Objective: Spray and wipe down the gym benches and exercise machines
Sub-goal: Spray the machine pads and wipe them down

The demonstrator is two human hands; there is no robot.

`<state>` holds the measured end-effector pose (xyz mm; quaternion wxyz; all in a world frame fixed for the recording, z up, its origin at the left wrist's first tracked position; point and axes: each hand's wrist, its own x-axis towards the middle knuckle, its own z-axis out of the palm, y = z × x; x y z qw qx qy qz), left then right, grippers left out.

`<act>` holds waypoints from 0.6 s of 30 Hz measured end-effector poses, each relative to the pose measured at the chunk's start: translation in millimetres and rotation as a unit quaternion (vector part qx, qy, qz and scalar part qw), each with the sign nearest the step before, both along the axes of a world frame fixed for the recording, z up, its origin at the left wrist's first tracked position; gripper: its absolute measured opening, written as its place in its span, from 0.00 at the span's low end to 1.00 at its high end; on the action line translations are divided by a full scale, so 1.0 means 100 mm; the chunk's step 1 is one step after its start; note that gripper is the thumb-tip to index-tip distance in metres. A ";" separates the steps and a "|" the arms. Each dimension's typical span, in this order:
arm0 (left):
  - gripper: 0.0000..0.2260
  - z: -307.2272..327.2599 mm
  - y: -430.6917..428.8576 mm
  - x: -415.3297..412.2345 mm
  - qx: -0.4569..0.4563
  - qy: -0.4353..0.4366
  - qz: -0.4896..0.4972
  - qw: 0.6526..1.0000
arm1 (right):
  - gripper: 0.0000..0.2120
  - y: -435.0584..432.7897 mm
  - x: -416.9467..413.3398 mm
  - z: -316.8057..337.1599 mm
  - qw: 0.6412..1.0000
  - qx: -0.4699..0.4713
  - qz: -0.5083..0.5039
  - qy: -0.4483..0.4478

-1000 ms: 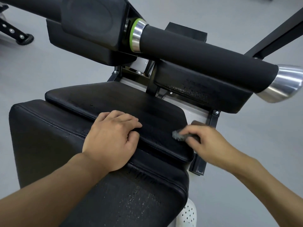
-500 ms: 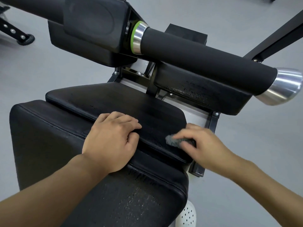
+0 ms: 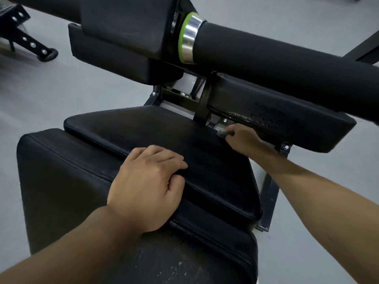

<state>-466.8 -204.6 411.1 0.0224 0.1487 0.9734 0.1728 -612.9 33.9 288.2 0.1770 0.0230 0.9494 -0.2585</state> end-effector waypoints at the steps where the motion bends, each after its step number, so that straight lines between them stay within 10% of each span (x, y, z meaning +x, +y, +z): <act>1: 0.21 0.01 0.00 0.01 0.003 0.001 0.006 1.000 | 0.14 0.00 0.17 0.12 0.999 -0.019 0.020 0.023; 9: 0.19 0.05 0.03 0.03 0.002 0.014 0.023 1.000 | 0.13 -0.22 1.41 1.07 0.964 -0.145 0.202 0.095; 18: 0.19 0.03 0.03 0.04 0.023 0.007 0.024 0.999 | 0.12 -0.36 0.12 0.17 0.994 -0.027 0.083 0.064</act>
